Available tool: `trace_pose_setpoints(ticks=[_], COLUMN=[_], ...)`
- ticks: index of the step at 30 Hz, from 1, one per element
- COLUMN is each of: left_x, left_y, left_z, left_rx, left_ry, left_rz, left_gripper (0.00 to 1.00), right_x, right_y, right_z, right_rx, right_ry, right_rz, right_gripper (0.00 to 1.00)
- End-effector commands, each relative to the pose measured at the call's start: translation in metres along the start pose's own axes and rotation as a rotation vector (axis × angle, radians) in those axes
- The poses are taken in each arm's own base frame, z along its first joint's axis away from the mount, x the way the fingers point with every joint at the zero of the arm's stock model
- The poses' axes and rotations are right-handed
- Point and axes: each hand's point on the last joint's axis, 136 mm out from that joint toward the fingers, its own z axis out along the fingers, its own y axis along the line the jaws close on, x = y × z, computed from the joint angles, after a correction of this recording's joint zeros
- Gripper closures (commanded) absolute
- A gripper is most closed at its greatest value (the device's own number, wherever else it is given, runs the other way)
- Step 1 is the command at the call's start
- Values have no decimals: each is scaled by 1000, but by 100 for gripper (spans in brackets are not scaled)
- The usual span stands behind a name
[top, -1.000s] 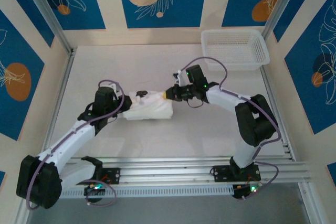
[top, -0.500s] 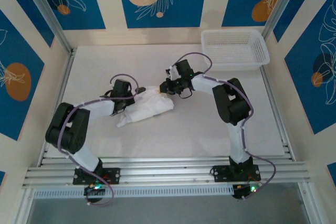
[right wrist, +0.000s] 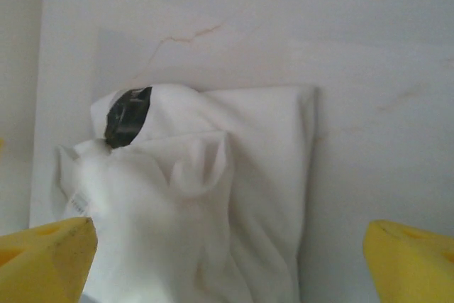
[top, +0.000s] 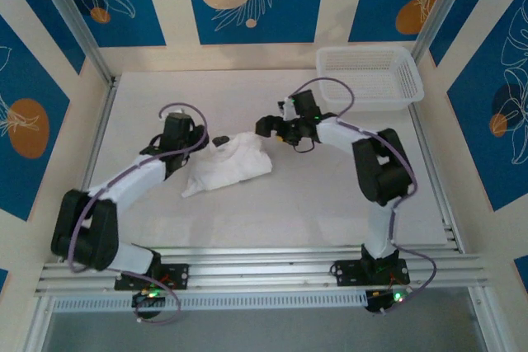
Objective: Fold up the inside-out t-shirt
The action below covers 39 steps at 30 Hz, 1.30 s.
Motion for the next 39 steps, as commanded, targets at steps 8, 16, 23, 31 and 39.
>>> trace_pose_setpoints(ticks=[8, 16, 23, 31, 39], left_x=[37, 109, 87, 3, 22], left_y=[-50, -14, 0, -49, -47], left_z=[-64, -13, 27, -54, -123], left_rx=[264, 61, -13, 217, 339], left_ry=[239, 335, 219, 59, 101], left_rz=[7, -63, -38, 25, 180], left_gripper=[33, 41, 38, 24, 8], right_x=[33, 74, 76, 81, 93], right_y=[40, 10, 15, 3, 7], right_z=[-27, 61, 39, -35, 17], right_rx=[-54, 110, 108, 203, 199], right_ry=[-44, 87, 62, -148, -2], right_rz=[-27, 83, 110, 366, 359], right_gripper=[27, 42, 37, 19, 34])
